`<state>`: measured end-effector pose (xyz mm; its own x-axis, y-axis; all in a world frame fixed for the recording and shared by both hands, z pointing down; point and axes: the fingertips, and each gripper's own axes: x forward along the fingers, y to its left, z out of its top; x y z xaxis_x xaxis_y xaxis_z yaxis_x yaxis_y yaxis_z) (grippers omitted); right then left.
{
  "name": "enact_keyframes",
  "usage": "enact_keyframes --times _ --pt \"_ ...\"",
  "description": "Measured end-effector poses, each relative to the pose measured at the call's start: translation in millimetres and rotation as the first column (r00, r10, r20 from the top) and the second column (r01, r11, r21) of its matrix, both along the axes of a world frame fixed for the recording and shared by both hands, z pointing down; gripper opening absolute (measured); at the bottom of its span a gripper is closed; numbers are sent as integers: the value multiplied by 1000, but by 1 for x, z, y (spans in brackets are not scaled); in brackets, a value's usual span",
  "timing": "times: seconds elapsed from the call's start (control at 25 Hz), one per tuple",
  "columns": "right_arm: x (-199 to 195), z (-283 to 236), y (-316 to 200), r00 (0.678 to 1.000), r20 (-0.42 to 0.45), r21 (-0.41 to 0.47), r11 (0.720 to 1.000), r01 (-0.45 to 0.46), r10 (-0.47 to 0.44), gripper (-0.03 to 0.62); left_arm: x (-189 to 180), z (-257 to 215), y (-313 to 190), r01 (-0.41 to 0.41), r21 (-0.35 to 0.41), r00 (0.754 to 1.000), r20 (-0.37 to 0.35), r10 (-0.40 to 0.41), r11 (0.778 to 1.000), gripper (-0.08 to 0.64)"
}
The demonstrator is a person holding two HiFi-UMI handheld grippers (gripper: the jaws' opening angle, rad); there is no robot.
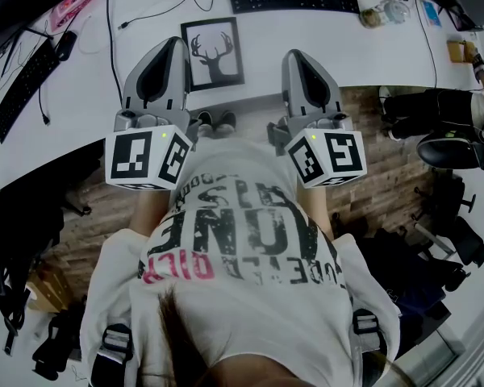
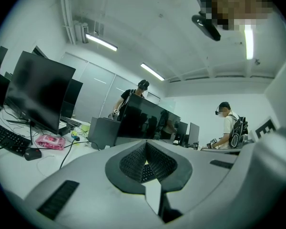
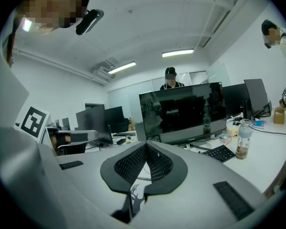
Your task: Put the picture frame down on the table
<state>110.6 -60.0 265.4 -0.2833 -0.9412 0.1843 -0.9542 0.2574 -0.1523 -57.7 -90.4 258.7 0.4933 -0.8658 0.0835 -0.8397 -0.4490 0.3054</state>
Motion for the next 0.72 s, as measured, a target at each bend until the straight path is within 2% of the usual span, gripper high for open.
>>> enact_keyframes --times 0.72 --pt "7 2 -1 1000 13 -7 1000 -11 11 0 7 1 -1 -13 -6 1000 -1 12 1000 3"
